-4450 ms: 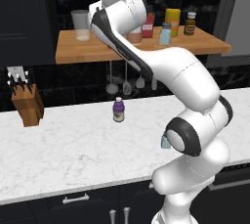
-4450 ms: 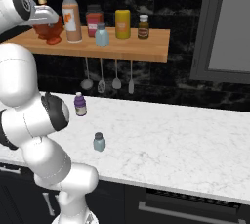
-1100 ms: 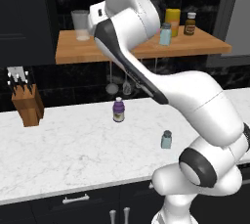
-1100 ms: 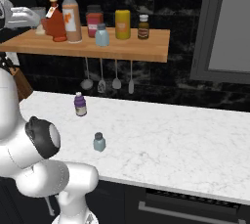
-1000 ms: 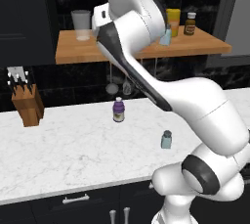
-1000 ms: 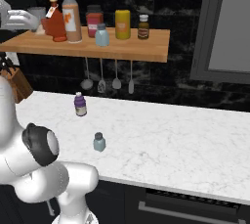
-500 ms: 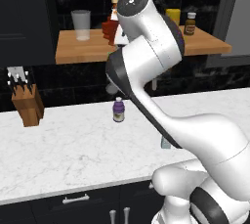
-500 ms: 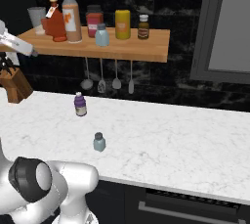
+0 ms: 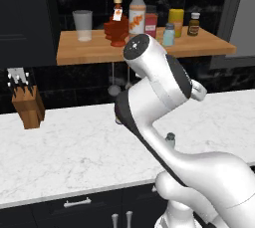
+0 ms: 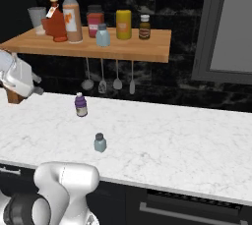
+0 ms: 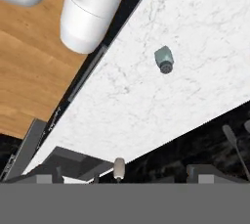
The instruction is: Put the shaker and condiment bottle from the counter next to their counterparts in the cabinet.
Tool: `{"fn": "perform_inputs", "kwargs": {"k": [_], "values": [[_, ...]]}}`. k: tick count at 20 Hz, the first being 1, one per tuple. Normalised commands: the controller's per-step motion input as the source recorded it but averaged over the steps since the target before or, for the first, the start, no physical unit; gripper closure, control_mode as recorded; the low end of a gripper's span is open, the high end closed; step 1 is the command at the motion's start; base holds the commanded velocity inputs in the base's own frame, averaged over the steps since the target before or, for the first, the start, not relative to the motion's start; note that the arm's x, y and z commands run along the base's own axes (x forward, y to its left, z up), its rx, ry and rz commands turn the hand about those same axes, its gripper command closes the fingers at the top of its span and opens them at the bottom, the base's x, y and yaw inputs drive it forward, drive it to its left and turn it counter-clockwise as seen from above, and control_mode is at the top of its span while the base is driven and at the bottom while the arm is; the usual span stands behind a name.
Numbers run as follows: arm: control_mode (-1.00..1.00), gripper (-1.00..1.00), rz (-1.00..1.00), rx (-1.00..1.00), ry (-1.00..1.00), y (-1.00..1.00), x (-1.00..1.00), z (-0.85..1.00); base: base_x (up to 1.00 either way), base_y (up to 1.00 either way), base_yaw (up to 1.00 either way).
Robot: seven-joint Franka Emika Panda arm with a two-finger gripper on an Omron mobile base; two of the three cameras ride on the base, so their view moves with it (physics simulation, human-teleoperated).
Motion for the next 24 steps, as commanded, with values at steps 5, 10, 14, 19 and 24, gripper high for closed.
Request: {"fn": "perform_inputs", "kwargs": {"k": [5,10,14,19,24], "values": [[-1.00,-1.00,-0.10,-0.03,0.14,-0.05,-0.18,-0.77,0.00,0.00,0.00],[-1.00,-1.00,-0.06,-0.03,0.11,0.00,0.00,-0.73,0.00,0.00,0.00],[-1.00,-1.00,-0.03,-0.02,0.17,0.00,0.00,-0.78,0.00,0.00,0.00],[-1.00,-1.00,-0.10,-0.02,-0.01,-0.01,0.01,-0.52,0.00,0.00,0.00],[-1.00,-1.00,-0.07,-0.03,-0.05,-0.07,0.12,-0.35,0.00,0.00,0.00]]}}
